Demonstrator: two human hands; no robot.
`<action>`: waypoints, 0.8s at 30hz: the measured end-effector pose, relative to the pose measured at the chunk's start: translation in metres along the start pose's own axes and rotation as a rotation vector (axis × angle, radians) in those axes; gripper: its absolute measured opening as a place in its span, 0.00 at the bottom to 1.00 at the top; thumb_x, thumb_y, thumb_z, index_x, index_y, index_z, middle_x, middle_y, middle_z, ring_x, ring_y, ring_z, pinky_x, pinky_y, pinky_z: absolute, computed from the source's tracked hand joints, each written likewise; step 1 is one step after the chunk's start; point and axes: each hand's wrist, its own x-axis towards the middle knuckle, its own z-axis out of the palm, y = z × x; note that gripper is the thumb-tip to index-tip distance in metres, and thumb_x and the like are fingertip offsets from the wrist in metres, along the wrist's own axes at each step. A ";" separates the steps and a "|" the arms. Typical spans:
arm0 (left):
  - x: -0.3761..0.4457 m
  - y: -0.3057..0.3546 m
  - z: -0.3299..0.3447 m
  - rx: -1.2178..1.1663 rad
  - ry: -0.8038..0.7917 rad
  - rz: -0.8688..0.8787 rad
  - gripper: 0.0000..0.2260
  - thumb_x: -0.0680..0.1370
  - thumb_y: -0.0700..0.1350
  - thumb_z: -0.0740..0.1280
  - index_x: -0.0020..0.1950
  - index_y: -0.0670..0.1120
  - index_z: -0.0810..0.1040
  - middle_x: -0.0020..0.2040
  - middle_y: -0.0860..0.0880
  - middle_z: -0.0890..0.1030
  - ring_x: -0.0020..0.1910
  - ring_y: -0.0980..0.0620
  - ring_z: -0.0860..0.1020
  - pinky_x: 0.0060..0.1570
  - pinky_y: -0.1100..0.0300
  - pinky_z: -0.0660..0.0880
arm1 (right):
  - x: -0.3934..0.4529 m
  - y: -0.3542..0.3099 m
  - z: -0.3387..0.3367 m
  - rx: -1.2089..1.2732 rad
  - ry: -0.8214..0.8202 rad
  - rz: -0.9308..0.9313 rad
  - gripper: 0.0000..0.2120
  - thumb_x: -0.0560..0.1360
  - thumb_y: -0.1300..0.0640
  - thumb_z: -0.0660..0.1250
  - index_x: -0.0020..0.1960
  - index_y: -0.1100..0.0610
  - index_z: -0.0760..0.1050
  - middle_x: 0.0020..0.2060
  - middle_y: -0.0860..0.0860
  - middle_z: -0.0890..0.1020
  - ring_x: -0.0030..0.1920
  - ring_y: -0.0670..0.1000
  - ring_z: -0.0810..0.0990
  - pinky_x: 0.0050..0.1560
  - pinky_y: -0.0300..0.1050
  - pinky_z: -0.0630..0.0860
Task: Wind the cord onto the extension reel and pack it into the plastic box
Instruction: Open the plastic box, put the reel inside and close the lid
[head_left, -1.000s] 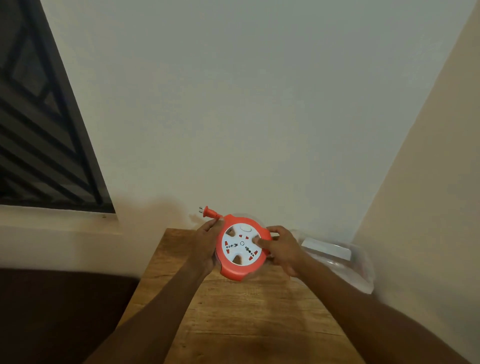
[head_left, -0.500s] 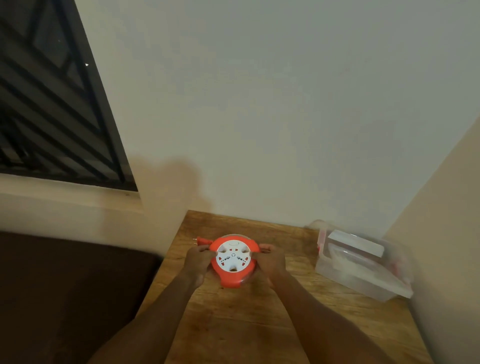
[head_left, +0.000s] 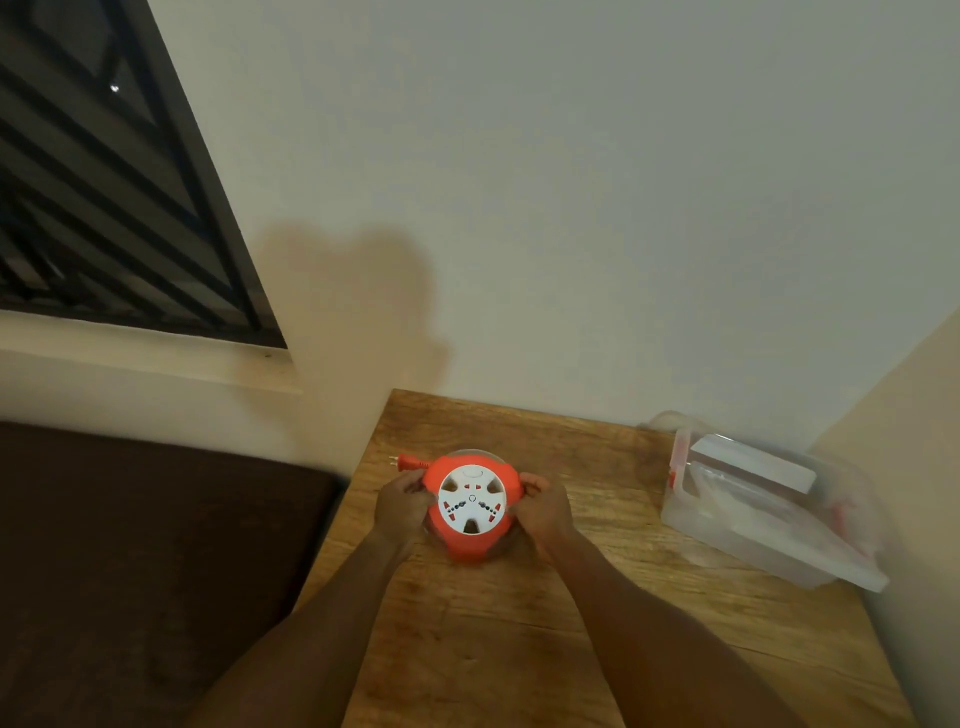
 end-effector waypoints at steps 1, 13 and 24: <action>0.002 -0.003 -0.002 0.019 0.000 0.001 0.16 0.80 0.32 0.68 0.66 0.41 0.82 0.50 0.49 0.85 0.54 0.43 0.84 0.57 0.40 0.84 | 0.001 0.002 0.003 -0.026 -0.009 -0.014 0.23 0.69 0.76 0.66 0.63 0.63 0.79 0.51 0.57 0.85 0.50 0.56 0.84 0.50 0.54 0.83; -0.007 -0.002 0.024 0.476 0.280 0.238 0.14 0.79 0.36 0.70 0.64 0.43 0.84 0.59 0.42 0.86 0.61 0.39 0.81 0.62 0.43 0.79 | -0.007 0.013 -0.012 -0.006 0.067 -0.009 0.21 0.71 0.62 0.75 0.63 0.59 0.78 0.58 0.50 0.81 0.58 0.50 0.79 0.59 0.45 0.77; -0.040 0.088 0.168 0.317 -0.341 0.461 0.08 0.83 0.38 0.69 0.61 0.39 0.82 0.57 0.41 0.83 0.58 0.48 0.80 0.58 0.60 0.72 | -0.064 0.063 -0.196 0.311 0.377 0.136 0.09 0.74 0.70 0.67 0.43 0.60 0.84 0.43 0.58 0.85 0.46 0.57 0.82 0.50 0.54 0.82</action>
